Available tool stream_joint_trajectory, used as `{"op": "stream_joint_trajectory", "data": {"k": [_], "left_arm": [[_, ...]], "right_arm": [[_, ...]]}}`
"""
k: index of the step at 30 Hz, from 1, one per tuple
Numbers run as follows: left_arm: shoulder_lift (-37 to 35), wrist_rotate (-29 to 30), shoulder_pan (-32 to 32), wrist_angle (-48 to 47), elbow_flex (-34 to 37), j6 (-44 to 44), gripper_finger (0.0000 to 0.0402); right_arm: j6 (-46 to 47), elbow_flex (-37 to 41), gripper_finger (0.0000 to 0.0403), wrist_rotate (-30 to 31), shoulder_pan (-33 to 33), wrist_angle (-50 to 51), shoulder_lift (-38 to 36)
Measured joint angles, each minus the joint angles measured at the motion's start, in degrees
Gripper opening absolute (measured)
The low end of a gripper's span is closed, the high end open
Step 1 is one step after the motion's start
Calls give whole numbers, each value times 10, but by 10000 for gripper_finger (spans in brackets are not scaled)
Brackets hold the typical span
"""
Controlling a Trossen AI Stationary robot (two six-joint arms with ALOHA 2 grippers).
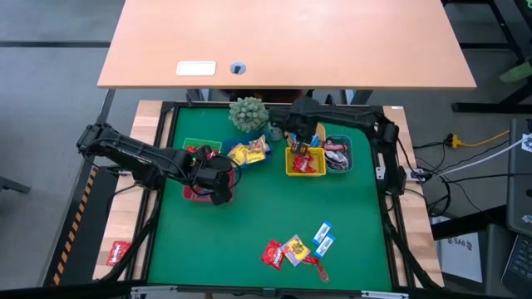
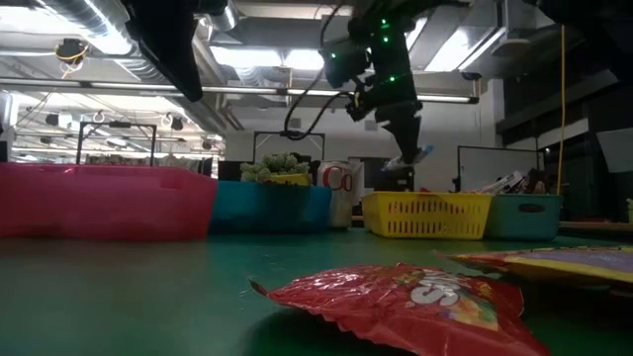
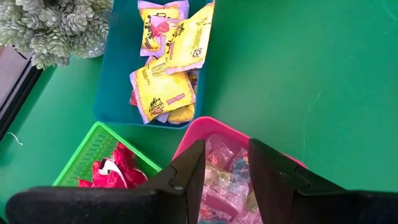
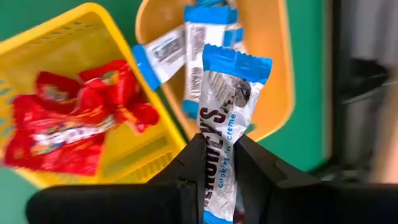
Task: Sort candy
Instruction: Put the blue chocolate bar into the orange bin, then put the red candy pack into the yellow bin
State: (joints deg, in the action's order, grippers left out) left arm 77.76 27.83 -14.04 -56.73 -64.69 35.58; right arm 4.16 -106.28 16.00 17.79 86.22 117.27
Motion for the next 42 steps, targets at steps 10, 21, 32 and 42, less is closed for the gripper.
{"op": "stream_joint_trajectory", "data": {"k": [10,21,32,42], "left_arm": [[0,-33,0,63,0,-34,109],[7,-175,-1,223,0,-154,137],[96,-210,-58,453,0,-194,190],[233,-214,-144,550,0,-219,189]], "right_arm": [[-13,0,75,-60,37,-2,0],[-30,0,189,-56,36,-9,0],[-15,0,216,-81,23,36,-26],[-30,-1,216,-81,-37,38,-113]]}}
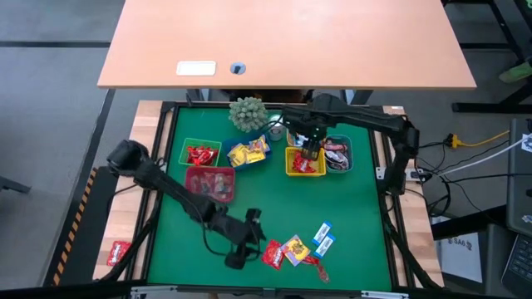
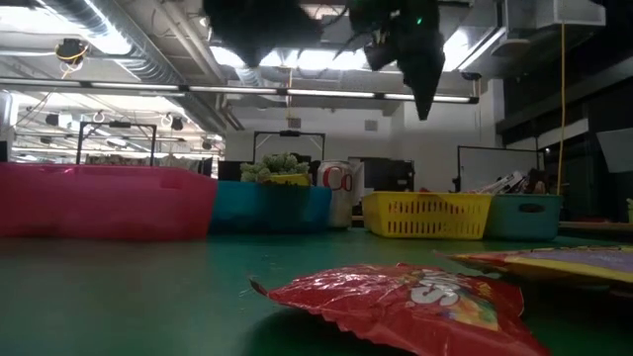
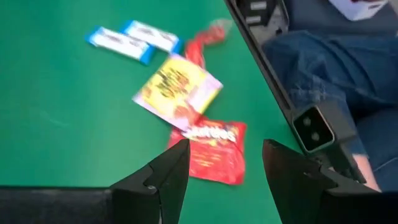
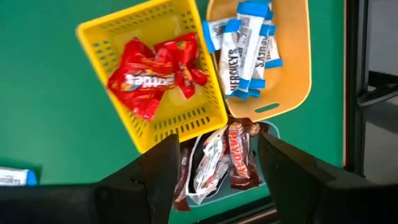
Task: Sort candy
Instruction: Put the red candy pack into the yellow bin
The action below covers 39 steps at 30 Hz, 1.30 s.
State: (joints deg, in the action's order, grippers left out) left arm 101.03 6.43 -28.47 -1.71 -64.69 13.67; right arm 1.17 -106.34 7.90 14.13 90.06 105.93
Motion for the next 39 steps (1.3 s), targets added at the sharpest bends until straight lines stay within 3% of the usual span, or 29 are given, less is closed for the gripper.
{"op": "stream_joint_trajectory", "data": {"k": [8,13,22,31,39], "left_arm": [[71,5,-37,78,0,6,188],[106,5,-44,136,0,-53,188],[166,11,-30,148,0,-147,188],[210,-26,-10,163,-3,-126,187],[211,-28,-11,155,-3,-108,132]], "right_arm": [[0,0,216,0,-52,0,-28],[2,0,216,0,-86,0,-29],[-3,0,216,0,-140,0,-29],[18,0,216,0,-171,0,-29],[-9,11,216,0,-228,-2,-56]]}}
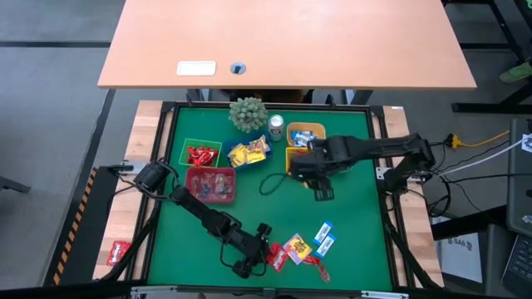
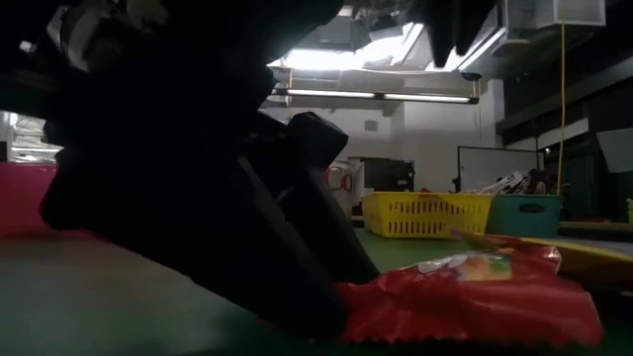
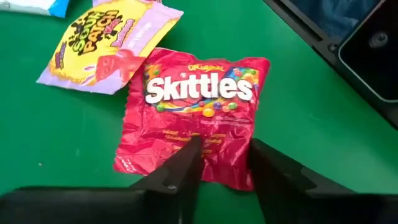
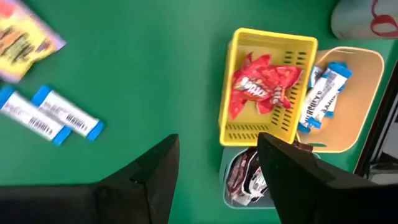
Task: Sort candy
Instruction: Put the red candy pack into the yellow bin
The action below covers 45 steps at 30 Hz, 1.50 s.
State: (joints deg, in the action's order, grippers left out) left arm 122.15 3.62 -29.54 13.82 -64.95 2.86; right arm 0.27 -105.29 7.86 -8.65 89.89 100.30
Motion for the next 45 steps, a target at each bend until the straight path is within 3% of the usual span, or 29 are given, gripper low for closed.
{"op": "stream_joint_trajectory", "data": {"k": [5,11,19,23,26,33,45], "left_arm": [[-2,0,0,0,1,30,71],[-19,-4,4,-8,3,40,5],[-89,-5,29,-37,5,60,1],[-118,-1,45,-38,4,15,1],[-135,19,64,-30,4,-28,1],[-145,93,137,36,4,-32,0],[-145,88,266,123,3,-34,0]], "right_arm": [[9,58,216,2,-23,-5,-67],[73,187,216,0,-23,-80,-171],[176,299,216,-59,-30,-155,-231],[179,325,216,-65,-57,-214,-228],[174,331,216,-71,-85,-240,-221],[181,332,216,-70,-153,-274,-220],[205,332,216,-68,-222,-356,-220]]}}
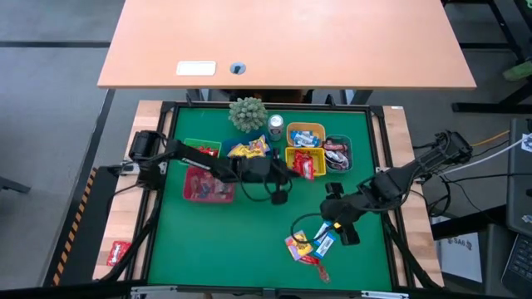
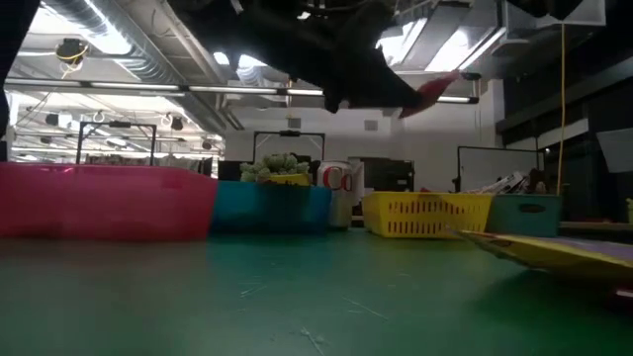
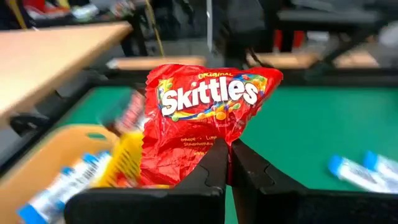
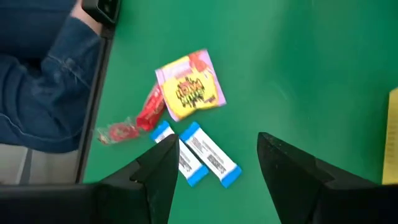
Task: Sort candy
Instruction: Put the red candy pack into the yellow bin, then put the transparent orange candy into the red bin
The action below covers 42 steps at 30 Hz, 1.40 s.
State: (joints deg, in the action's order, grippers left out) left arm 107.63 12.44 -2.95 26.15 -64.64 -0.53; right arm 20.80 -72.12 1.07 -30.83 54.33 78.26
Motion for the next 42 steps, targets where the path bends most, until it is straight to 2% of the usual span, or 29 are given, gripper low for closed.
{"op": "stream_joint_trajectory", "data": {"k": [6,14,17,27,30,35,42], "left_arm": [[0,-25,34,17,0,4,0],[2,-26,48,18,0,7,0],[2,-26,53,18,0,33,4],[2,-11,56,18,0,35,80],[2,-10,56,18,0,35,92],[2,-10,56,17,0,34,93],[2,-11,54,15,0,34,92]], "right_arm": [[0,0,216,7,1,-15,0],[-6,0,216,9,1,-14,0],[-20,0,216,10,1,-14,0],[-15,0,216,11,1,-14,0],[31,0,216,9,1,-14,0],[174,6,216,3,-15,-23,0],[428,77,216,55,-108,-141,1]]}}
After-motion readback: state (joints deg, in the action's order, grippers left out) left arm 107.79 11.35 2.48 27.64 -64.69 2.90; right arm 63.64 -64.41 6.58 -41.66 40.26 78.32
